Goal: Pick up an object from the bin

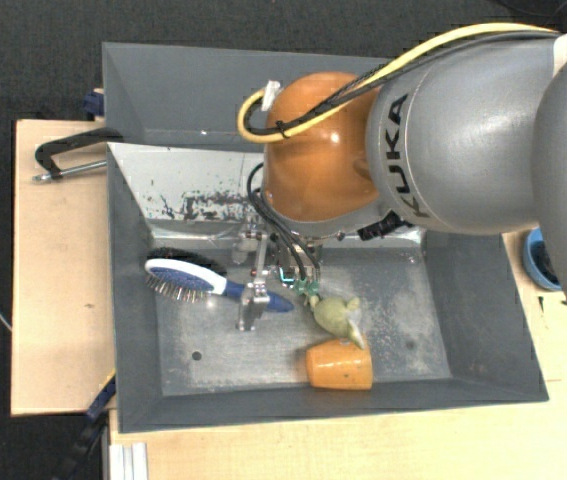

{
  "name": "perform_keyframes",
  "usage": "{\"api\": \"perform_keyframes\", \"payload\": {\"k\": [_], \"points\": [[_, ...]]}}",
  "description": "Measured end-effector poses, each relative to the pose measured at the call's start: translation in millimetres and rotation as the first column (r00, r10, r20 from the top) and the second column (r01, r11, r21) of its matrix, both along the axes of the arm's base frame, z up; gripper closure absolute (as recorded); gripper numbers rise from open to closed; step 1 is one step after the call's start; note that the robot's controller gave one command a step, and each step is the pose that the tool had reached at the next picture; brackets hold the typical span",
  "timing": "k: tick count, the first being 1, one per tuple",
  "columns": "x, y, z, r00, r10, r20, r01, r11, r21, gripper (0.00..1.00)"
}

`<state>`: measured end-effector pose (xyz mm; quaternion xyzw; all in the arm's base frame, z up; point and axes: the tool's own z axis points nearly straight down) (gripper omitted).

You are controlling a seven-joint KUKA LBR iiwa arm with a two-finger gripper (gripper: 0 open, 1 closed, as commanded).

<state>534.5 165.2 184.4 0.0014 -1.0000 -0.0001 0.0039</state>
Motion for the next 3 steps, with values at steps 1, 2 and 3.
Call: {"api": "perform_keyframes", "payload": {"k": [1,2,3], "points": [[38.3,-19,-113,0.994,0.108,0.014,-0.108,0.994,0.002,0.0],[38.4,-18,-111,0.994,0.108,0.016,-0.108,0.994,0.004,1.0],[15.3,-13,29,0.968,0.25,0.02,-0.25,0.968,0.0,1.0]]}}
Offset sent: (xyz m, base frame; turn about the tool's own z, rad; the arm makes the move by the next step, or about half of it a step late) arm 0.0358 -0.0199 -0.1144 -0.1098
